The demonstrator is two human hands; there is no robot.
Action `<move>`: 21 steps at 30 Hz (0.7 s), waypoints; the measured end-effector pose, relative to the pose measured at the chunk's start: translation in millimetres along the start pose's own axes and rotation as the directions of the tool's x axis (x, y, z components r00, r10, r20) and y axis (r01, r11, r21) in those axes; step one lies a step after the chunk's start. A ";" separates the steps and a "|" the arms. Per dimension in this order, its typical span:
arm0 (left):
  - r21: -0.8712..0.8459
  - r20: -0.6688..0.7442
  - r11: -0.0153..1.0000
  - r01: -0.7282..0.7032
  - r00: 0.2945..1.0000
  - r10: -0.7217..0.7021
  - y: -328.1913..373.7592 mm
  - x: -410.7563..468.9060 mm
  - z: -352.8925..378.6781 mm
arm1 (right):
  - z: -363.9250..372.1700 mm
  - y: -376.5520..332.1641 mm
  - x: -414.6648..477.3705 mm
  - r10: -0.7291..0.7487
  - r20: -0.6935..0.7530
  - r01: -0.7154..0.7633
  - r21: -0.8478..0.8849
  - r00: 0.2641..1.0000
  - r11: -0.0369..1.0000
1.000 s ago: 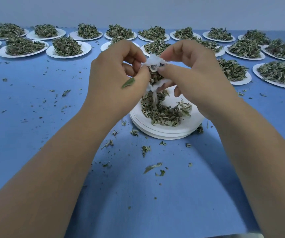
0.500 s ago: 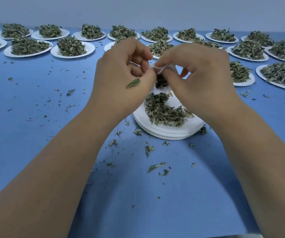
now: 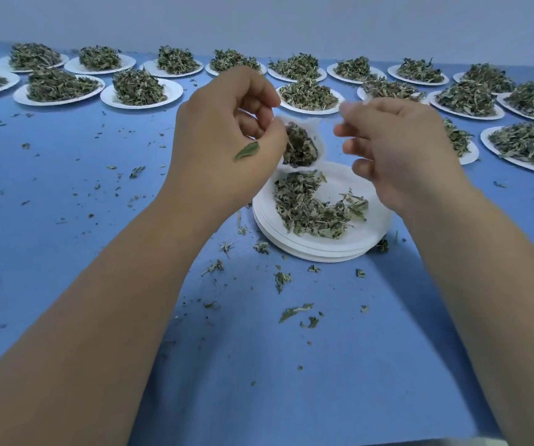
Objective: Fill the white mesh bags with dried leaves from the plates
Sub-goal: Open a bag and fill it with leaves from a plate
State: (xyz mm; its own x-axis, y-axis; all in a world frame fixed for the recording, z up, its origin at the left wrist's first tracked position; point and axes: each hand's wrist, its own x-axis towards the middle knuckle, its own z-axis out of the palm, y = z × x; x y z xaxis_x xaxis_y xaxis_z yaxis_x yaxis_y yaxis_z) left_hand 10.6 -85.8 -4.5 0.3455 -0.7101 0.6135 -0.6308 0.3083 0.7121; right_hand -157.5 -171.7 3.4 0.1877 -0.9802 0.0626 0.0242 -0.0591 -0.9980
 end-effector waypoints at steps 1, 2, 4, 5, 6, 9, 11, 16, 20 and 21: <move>-0.004 0.000 1.000 0.002 1.000 -0.002 0.1 0.0 -0.5 | -2.7 2.9 3.7 -0.005 -0.039 0.002 -0.087 0.999 0.996; -0.004 -0.003 1.000 0.005 1.000 -0.005 0.1 0.0 -0.9 | -3.8 4.8 5.5 -0.014 -0.072 0.001 -0.171 0.997 0.985; 0.014 -0.016 1.000 0.008 1.000 -0.008 0.3 -0.2 -1.8 | -3.6 5.9 2.6 -0.077 -0.096 0.045 -0.304 0.992 0.952; 0.022 -0.023 1.000 0.008 1.000 -0.007 0.6 -0.4 -1.8 | -2.7 5.0 -0.4 -0.156 -0.090 0.115 -0.354 0.984 0.928; 0.028 -0.028 1.000 0.007 1.000 -0.007 1.1 -0.4 -1.8 | -1.4 2.9 -5.2 -0.258 -0.078 0.208 -0.388 0.963 0.898; 0.030 -0.041 0.999 0.013 0.999 -0.012 2.3 -0.5 -2.2 | 7.1 -5.5 -20.6 -0.514 -0.021 0.471 -0.373 0.857 0.799; 0.019 -0.051 1.000 0.023 0.998 -0.022 2.9 -0.2 -2.3 | 15.2 -8.8 -28.5 -0.557 0.082 0.540 -0.392 0.827 0.745; -0.028 -0.046 0.998 0.050 0.998 -0.051 5.6 0.6 -2.5 | 24.5 -2.3 -29.3 -0.514 0.241 0.551 -0.557 0.824 0.622; -0.052 0.022 0.999 0.010 1.000 -0.009 6.4 0.8 -8.6 | 28.5 -10.6 -16.8 -0.493 0.299 0.566 -0.579 0.817 0.587; -0.021 0.047 0.999 -0.032 0.998 0.033 4.9 1.7 -12.9 | 30.2 -15.8 -13.5 -0.476 0.322 0.567 -0.584 0.819 0.580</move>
State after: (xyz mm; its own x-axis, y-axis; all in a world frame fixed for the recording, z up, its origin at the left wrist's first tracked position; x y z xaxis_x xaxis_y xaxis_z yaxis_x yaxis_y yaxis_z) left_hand 17.1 -77.3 4.4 0.2913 -0.7284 0.6201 -0.6268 0.3444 0.6989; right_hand -130.8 -151.8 18.7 0.4583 -0.7135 0.5299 -0.4534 -0.7005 -0.5511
